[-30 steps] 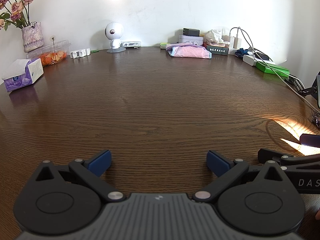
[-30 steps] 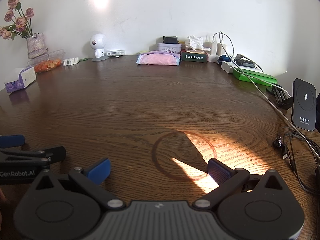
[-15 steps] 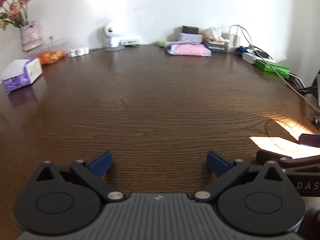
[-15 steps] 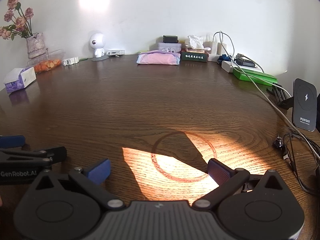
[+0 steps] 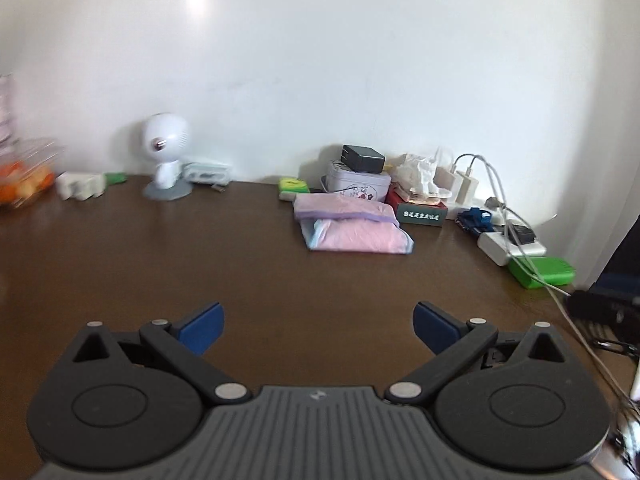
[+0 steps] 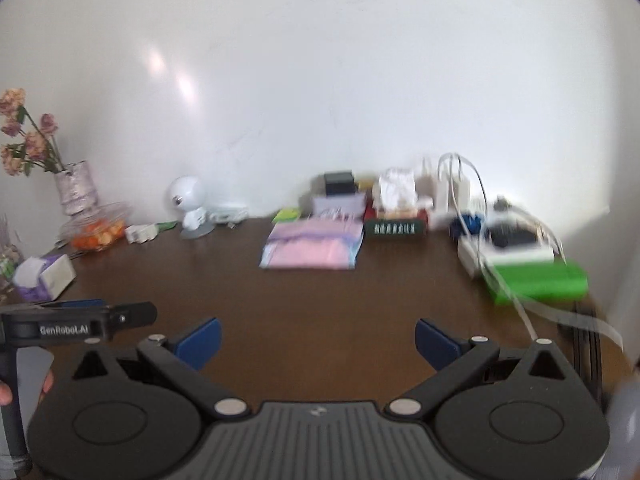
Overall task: Fold clothes
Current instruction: 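Reach both grippers to the folded pink-blue garment and grasp its edge, then lift the garment with both grippers and carry it toward the open table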
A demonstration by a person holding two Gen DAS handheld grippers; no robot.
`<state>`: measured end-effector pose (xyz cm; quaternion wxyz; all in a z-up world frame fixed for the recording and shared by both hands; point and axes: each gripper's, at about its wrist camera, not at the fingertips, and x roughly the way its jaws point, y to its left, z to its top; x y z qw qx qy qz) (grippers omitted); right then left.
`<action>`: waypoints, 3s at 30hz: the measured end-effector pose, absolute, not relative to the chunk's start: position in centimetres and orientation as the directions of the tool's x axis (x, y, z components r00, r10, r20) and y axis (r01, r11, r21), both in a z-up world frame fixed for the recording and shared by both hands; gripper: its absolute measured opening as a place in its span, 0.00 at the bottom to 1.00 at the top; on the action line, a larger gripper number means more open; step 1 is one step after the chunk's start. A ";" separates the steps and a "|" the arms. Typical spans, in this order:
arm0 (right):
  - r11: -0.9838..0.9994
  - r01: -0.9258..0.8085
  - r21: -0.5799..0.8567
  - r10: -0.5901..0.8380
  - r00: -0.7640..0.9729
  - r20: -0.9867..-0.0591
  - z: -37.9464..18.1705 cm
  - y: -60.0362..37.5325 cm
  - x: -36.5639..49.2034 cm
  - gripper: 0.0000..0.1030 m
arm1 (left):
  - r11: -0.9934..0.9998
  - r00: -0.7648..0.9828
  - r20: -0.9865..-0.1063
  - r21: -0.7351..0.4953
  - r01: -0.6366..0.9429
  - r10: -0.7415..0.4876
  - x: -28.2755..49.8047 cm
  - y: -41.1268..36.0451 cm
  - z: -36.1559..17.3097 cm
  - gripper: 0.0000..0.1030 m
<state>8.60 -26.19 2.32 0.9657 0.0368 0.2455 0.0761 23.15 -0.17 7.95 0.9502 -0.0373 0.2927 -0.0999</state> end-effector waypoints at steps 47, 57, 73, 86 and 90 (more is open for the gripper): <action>0.868 -0.489 0.085 0.481 0.788 -0.384 8.9 -24.1 -7.8 0.01 | 0.873 0.701 -0.532 -0.386 0.299 -0.475 1.4 3.2 12.6 0.03; 0.874 -0.441 0.205 0.477 0.696 -0.537 0.6 -28.0 -15.2 0.36 | 0.865 0.697 -0.537 -0.431 0.258 -0.475 -2.4 5.3 9.5 0.59; 0.915 -0.276 0.294 0.403 0.568 -0.717 -5.5 -28.6 8.6 0.35 | 0.907 0.500 -0.757 -0.357 0.223 -0.421 16.3 1.2 2.5 0.15; 0.907 -0.381 0.179 0.412 0.718 -0.561 0.3 -26.6 5.3 0.00 | 0.892 0.580 -0.678 -0.348 0.287 -0.451 16.4 0.7 5.4 0.01; 0.886 -0.448 0.122 0.412 0.637 -0.651 -0.6 -25.6 6.0 0.01 | 0.956 0.586 -0.757 -0.194 0.222 -0.290 17.6 -1.2 4.2 0.17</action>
